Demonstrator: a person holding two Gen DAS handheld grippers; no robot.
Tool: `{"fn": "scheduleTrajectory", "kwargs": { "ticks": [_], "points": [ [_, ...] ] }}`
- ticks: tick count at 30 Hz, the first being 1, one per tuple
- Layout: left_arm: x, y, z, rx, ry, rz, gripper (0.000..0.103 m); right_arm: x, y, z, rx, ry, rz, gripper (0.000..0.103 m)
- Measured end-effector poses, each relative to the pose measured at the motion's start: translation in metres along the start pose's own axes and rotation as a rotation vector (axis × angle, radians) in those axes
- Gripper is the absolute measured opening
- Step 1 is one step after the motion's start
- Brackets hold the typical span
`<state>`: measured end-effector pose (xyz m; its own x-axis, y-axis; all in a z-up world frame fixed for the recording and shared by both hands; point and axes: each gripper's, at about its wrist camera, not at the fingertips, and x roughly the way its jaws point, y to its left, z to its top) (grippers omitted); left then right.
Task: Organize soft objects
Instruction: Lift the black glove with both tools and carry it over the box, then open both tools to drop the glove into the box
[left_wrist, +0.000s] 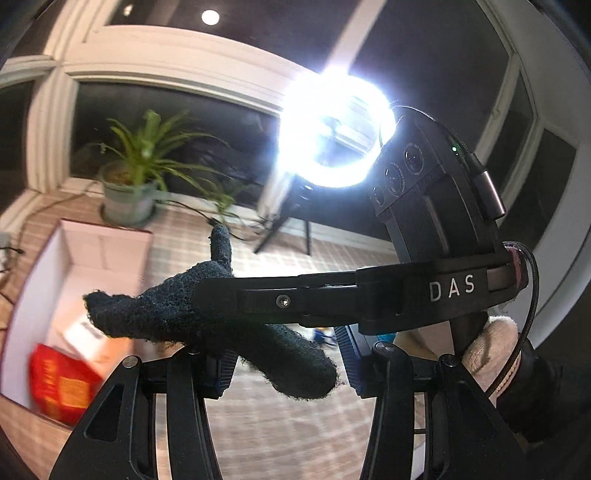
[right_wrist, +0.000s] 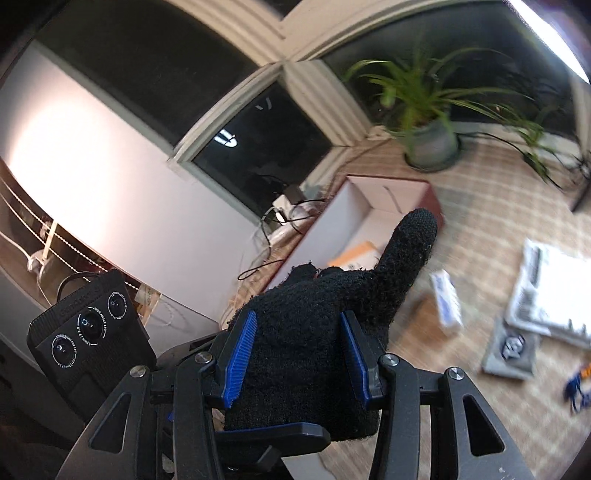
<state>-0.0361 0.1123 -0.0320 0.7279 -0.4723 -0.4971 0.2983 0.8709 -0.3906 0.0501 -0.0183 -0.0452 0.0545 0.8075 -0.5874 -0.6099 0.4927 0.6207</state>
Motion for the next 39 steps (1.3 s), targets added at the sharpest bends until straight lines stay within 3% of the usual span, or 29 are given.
{"fn": "scheduleTrajectory", "kwargs": {
  "ticks": [14, 31, 39],
  "points": [
    [0.004, 0.113, 0.048, -0.068, 0.010, 0.072, 0.046, 0.095, 0.037, 0.087, -0.080, 0.022, -0.005, 0.043],
    [0.059, 0.192, 0.063, -0.179, 0.127, 0.080, 0.046, 0.169, 0.000, 0.140, -0.083, 0.070, -0.152, 0.043],
    [0.067, 0.214, 0.057, -0.246, 0.183, 0.135, 0.055, 0.173, -0.018, 0.150, -0.046, 0.046, -0.221, 0.052]
  ]
}}
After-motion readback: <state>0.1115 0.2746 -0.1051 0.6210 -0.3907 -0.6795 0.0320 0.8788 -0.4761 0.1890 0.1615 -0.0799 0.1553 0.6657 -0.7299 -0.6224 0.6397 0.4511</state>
